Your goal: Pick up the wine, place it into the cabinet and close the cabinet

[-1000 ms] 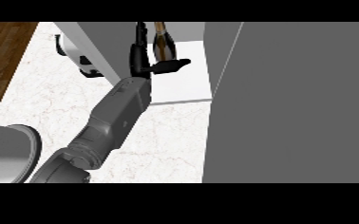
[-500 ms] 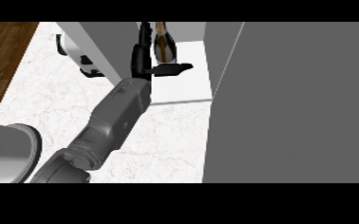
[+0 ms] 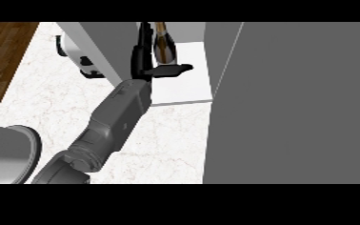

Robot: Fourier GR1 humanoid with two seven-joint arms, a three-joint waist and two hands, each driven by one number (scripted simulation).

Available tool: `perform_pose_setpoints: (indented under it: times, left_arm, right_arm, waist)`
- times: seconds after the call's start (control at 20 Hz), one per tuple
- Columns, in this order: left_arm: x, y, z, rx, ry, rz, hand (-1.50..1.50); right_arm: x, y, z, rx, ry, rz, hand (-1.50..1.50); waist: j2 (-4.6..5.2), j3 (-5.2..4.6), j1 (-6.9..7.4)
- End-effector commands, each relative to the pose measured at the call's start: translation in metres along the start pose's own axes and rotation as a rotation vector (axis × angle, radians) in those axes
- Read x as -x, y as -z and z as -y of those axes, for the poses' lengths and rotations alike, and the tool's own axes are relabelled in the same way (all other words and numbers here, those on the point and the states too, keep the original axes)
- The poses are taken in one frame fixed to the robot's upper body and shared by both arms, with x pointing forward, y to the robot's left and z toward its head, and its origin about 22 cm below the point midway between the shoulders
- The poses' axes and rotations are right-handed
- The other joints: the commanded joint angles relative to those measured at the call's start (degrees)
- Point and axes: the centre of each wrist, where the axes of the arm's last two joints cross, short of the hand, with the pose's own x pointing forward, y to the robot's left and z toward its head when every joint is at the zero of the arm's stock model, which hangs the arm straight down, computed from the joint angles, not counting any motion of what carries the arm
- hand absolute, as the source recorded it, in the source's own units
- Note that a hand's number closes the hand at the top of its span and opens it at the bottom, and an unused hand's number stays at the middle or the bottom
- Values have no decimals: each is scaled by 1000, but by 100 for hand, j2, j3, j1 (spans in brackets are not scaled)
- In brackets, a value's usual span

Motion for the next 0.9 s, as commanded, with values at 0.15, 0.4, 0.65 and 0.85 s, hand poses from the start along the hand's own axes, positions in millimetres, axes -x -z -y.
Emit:
perform_pose_setpoints:
  times: [0.15,0.4,0.65,0.85]
  left_arm:
    - [14,-16,-12,-7,-69,-47,-150]
    - [17,-24,-12,-22,-90,-56,-150]
    - [20,-43,-4,-17,-76,-40,-150]
    - [22,-83,11,10,-91,-68,-150]
  right_arm:
    - [-8,-8,2,1,23,-3,-150]
    - [-3,1,0,8,-1,6,-150]
    - [-6,-1,-6,14,-5,2,-150]
    - [-5,-7,-9,34,-16,-1,-150]
  waist:
    - [-103,17,167]
    - [-103,16,166]
    - [-110,14,172]
    - [-155,17,332]
